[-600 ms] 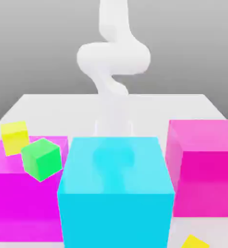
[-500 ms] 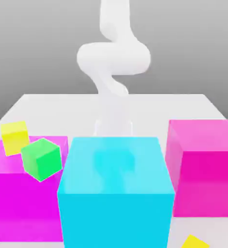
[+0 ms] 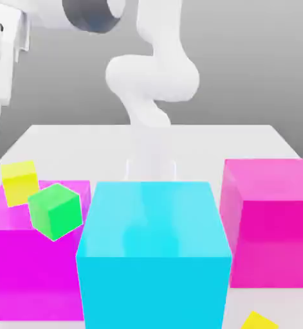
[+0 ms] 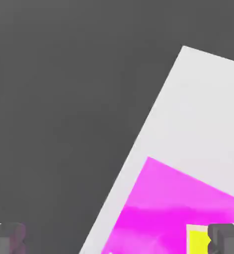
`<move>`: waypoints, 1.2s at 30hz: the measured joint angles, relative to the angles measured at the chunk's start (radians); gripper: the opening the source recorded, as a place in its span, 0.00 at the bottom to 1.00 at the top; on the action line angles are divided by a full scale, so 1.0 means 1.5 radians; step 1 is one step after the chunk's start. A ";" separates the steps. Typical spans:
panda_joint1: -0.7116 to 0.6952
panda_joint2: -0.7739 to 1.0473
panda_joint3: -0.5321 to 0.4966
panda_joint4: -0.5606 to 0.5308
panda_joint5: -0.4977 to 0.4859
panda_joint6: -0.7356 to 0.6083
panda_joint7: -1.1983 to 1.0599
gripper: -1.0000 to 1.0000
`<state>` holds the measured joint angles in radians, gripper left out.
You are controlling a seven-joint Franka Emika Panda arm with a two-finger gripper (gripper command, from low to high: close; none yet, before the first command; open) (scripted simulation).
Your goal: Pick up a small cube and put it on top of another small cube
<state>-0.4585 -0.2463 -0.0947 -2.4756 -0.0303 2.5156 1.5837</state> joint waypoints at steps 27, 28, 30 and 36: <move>-0.120 0.321 -0.024 -0.157 0.121 0.284 0.538 0.50; -0.132 0.344 -0.009 -0.152 0.131 0.303 0.530 0.50; -0.144 0.365 0.004 -0.148 0.139 0.320 0.524 0.00; -0.151 0.365 0.011 -0.147 0.135 0.323 0.523 0.00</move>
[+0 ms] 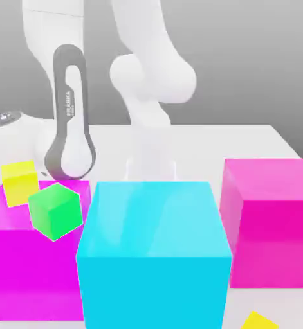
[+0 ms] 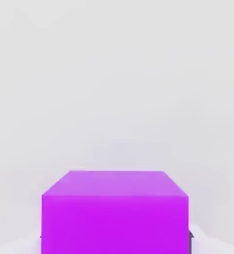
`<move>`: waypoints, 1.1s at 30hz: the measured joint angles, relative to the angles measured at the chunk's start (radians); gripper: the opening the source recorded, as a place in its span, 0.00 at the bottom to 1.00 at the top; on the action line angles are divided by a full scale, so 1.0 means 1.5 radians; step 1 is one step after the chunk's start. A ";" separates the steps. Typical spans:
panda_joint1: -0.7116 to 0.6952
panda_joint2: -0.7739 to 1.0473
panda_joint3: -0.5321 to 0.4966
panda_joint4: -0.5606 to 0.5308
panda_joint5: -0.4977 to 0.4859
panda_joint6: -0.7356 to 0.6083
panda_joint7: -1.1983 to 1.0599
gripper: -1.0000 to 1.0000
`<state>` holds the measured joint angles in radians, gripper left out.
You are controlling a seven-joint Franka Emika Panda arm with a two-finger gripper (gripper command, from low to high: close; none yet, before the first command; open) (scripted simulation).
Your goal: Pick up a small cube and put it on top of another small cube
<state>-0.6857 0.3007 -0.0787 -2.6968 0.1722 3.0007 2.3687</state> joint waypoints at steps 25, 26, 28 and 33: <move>0.173 -0.318 0.033 0.282 -0.195 -0.570 -0.256 0.00; 0.185 -0.323 0.043 0.296 -0.179 -0.594 -0.262 0.00; 0.211 -0.334 0.062 0.322 -0.147 -0.642 -0.274 0.00; 0.229 -0.301 0.077 0.273 -0.110 -0.574 -0.266 0.00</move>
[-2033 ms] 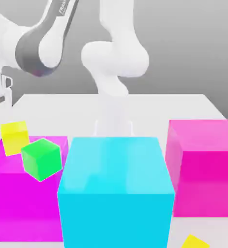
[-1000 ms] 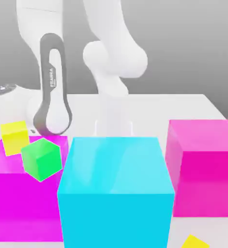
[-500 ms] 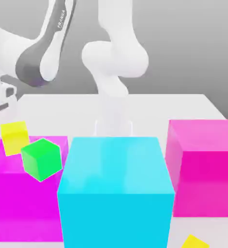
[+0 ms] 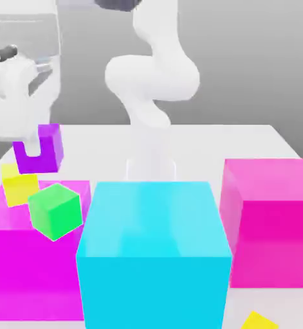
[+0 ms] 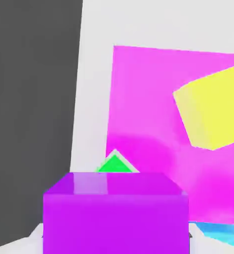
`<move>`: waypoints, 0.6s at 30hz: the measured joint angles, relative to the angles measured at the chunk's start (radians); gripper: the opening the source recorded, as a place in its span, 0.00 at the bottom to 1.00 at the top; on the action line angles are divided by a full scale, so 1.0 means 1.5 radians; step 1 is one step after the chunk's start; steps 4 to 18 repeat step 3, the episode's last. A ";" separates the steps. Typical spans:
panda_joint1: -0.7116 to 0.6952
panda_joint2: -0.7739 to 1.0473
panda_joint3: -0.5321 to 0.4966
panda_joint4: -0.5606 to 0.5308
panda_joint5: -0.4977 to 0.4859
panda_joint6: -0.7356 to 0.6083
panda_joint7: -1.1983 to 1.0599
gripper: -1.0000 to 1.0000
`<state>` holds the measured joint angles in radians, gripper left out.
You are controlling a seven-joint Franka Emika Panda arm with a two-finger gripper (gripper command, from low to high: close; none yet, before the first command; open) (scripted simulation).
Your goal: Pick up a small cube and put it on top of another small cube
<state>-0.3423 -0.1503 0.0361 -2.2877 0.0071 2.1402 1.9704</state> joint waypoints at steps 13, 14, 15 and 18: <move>0.000 0.006 0.000 -0.010 0.001 0.015 0.000 1.00; 0.000 0.006 0.000 -0.010 0.001 0.015 0.000 1.00; 0.000 0.006 0.000 -0.010 0.001 0.015 0.000 1.00; 0.000 0.006 0.000 -0.010 0.001 0.015 0.000 1.00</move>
